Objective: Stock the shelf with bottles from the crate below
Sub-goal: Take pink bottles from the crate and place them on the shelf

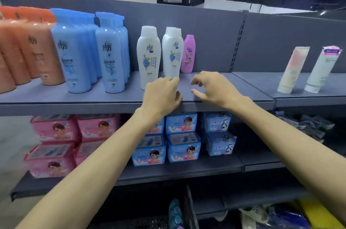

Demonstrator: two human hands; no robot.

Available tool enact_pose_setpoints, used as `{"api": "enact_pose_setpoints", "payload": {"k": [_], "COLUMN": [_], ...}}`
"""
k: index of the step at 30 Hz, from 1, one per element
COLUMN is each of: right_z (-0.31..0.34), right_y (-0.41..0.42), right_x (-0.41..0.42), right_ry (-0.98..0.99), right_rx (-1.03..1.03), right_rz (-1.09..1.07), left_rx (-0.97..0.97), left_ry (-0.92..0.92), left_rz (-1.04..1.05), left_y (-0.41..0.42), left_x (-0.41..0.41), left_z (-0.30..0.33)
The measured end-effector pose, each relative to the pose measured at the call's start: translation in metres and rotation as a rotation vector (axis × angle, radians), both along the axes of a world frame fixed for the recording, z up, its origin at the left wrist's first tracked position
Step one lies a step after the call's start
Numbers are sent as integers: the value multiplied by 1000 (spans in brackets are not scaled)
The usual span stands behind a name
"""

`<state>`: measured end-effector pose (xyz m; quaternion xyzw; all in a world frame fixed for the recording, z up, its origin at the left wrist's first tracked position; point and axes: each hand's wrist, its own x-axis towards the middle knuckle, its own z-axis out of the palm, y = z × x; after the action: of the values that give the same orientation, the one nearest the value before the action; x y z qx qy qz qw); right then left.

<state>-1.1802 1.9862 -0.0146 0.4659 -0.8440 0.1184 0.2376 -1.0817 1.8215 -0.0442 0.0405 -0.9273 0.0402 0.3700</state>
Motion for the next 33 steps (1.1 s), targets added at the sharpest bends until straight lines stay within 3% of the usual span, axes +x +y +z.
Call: {"api": "enact_pose_setpoints", "payload": {"k": [7,22,33], "right_z": [-47,-256,-378], "right_y": [16,12,-1], "right_x": [56,109,150], "right_ry": [47,-390,-669], "right_rx": [77,522,755], "right_rz": [5,-81,-163], "left_rx": [44,301,437], "left_ry": [-22,-725,-982], "left_rz": [-174,-117,-40], "left_y": [12,9,18], "left_x": [35,101,152], "left_z": [-46,-251,-349]}}
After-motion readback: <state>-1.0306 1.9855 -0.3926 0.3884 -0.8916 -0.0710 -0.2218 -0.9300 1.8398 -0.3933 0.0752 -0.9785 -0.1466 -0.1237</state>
